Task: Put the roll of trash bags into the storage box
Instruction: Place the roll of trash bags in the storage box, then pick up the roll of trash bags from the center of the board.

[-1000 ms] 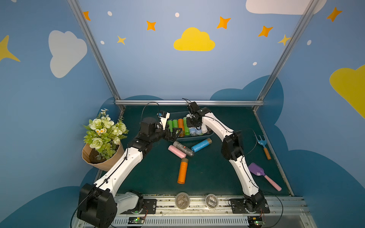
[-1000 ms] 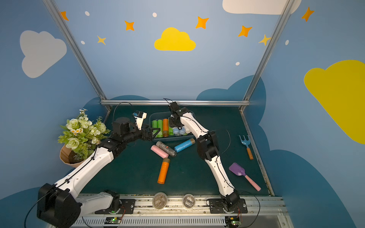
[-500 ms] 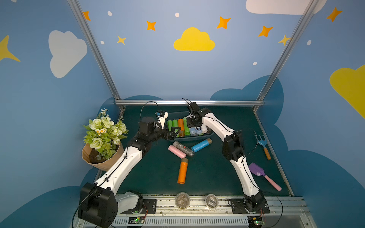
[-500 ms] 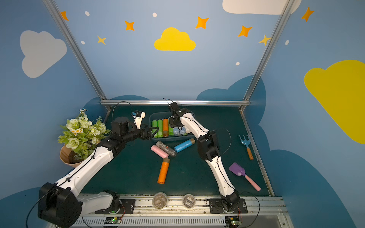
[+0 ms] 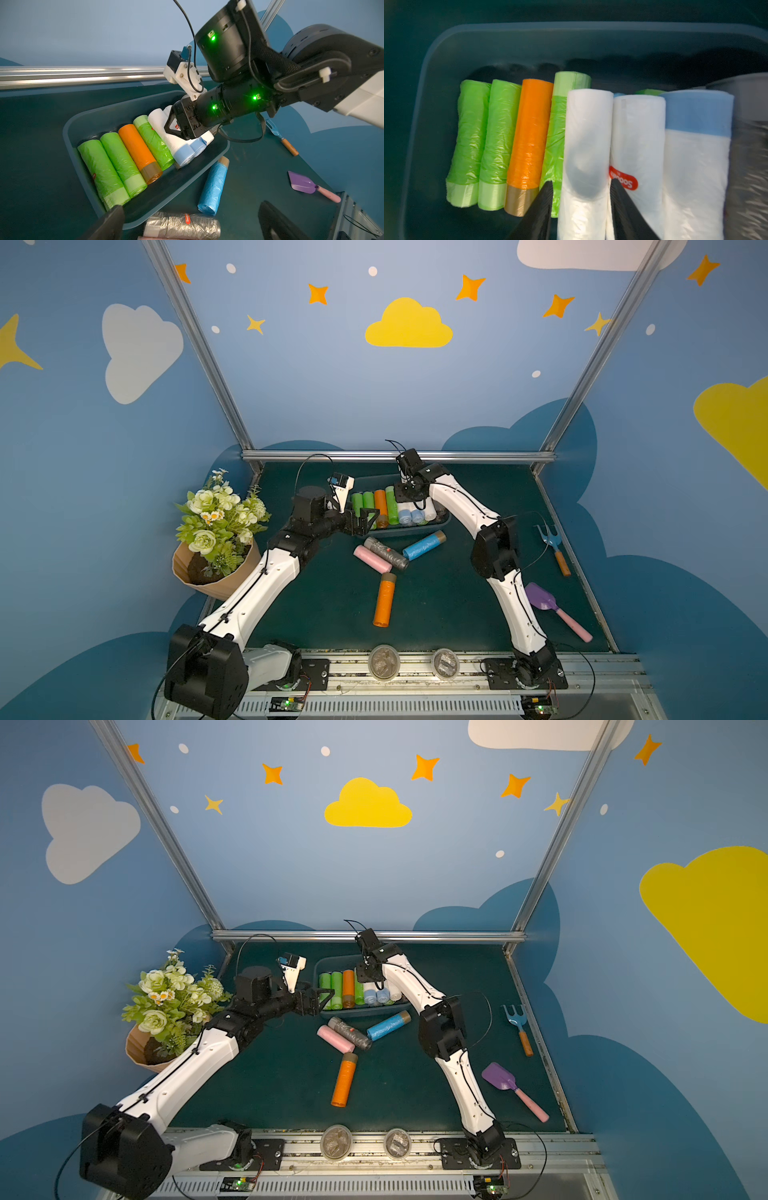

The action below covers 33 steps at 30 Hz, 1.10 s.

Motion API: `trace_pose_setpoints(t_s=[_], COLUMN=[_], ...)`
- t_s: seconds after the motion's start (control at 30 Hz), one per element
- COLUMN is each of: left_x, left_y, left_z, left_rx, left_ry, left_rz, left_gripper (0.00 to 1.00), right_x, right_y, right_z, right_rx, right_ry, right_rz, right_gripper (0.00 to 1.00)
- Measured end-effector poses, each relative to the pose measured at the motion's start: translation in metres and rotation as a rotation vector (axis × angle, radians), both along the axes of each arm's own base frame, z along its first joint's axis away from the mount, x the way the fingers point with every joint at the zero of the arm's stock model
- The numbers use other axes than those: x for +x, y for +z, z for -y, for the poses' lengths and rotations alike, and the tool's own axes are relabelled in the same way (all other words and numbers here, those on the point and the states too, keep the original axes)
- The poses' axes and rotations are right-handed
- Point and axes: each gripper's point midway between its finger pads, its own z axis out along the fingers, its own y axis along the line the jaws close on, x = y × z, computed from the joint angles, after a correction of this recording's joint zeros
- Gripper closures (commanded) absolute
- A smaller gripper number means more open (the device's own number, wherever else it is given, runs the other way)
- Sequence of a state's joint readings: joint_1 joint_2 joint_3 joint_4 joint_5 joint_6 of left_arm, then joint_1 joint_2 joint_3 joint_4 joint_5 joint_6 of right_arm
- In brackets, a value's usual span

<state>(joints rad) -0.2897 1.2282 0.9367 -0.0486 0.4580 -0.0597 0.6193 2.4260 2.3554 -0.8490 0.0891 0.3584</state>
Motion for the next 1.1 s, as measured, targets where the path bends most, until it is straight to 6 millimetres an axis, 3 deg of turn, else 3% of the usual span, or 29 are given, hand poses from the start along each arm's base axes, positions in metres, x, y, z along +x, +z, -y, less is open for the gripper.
trace_pose_setpoints(t_s=[0.27,0.53,0.67,0.87,1.0,1.1], left_x=[0.003,0.005,-0.001,-0.012,-0.021,-0.044], left_y=[-0.01,-0.029,-0.035,-0.039,-0.042,-0.064], left_z=[-0.009,-0.013,-0.001,0.014,0.021,0.038], left_rx=[0.074,0.198,0.29,0.306,0.243,0.232], left_ry=[0.038,0.093,0.093,0.119,0.185,0.19], left_rz=[0.002,-0.014,-0.011,-0.071,-0.177,-0.268], left_gripper=[0.0,0.0,0.0,0.02,0.05,0.11], right_x=[-0.008,-0.058,-0.073,-0.114,-0.15,-0.176], right_y=[0.011,0.057,0.063,0.048,0.059,0.07], right_z=[-0.003,0.017,0.023,0.048,0.069,0.082], right_rx=[0.047,0.131,0.152,0.137,0.134,0.16], right_ry=[0.038,0.099,0.13,0.168,0.201,0.224], right_rz=[-0.019,0.012,0.039,0.029,0.088,0.148], right_gripper=[0.57,0.53,0.52,0.38,0.24,0.15])
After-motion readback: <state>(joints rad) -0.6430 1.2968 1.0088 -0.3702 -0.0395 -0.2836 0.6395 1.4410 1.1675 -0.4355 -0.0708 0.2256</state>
